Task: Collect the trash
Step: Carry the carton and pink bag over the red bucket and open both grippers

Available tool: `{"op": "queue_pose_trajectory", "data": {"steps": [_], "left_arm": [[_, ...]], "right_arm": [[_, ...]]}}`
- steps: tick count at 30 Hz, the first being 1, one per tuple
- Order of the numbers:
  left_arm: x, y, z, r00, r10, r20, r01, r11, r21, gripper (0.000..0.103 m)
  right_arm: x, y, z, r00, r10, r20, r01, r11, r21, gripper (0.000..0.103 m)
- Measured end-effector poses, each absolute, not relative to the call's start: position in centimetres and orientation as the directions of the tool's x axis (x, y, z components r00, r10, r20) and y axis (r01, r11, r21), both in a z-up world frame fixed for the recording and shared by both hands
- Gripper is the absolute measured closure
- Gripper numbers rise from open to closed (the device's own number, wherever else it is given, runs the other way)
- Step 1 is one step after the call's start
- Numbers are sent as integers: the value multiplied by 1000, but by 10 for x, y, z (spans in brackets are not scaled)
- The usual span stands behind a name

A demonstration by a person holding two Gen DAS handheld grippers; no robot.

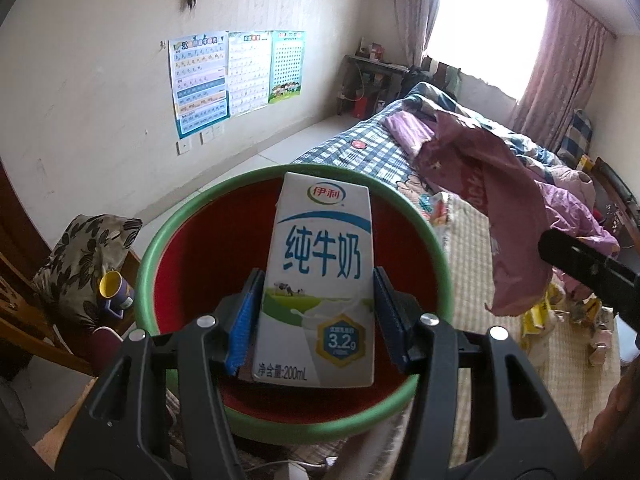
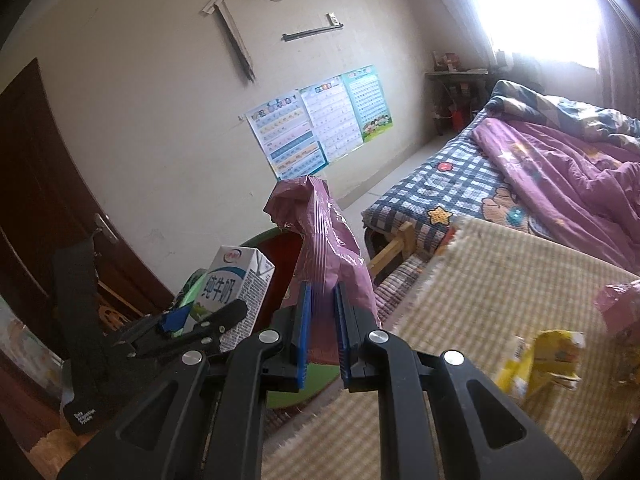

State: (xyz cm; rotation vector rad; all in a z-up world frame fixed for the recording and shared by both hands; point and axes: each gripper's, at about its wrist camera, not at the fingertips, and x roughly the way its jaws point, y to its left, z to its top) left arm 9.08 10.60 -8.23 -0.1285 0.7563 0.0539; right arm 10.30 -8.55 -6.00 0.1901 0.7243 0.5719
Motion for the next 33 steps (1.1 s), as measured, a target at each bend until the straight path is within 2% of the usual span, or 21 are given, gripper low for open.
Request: {"op": "queue_pose_trajectory", "data": {"steps": [11, 16, 19, 20, 21, 33], "left_arm": [[101, 122, -88, 704, 7, -710, -101, 991, -91, 51], [101, 126, -91, 690, 4, -724, -105, 990, -96, 51], [101, 129, -92, 691, 15, -723, -115, 989, -90, 44], [100, 130, -92, 694, 17, -720, -118, 989, -90, 38], [99, 130, -91, 697, 20, -716, -119, 989, -89, 37], [101, 128, -93, 701, 20, -713, -115, 990, -86, 35]], "right_arm": [[112, -65, -68, 586, 568, -578, -428, 822, 375, 91], [115, -61, -71, 567, 588, -577, -430, 809, 401, 87], [114, -61, -71, 564, 595, -573, -422, 804, 419, 78], [114, -61, -70, 567, 594, -570, -419, 804, 421, 71], [113, -62, -70, 572, 594, -566, -416, 804, 424, 68], [106, -84, -65, 606, 569, -556, -370, 820, 437, 61]]}}
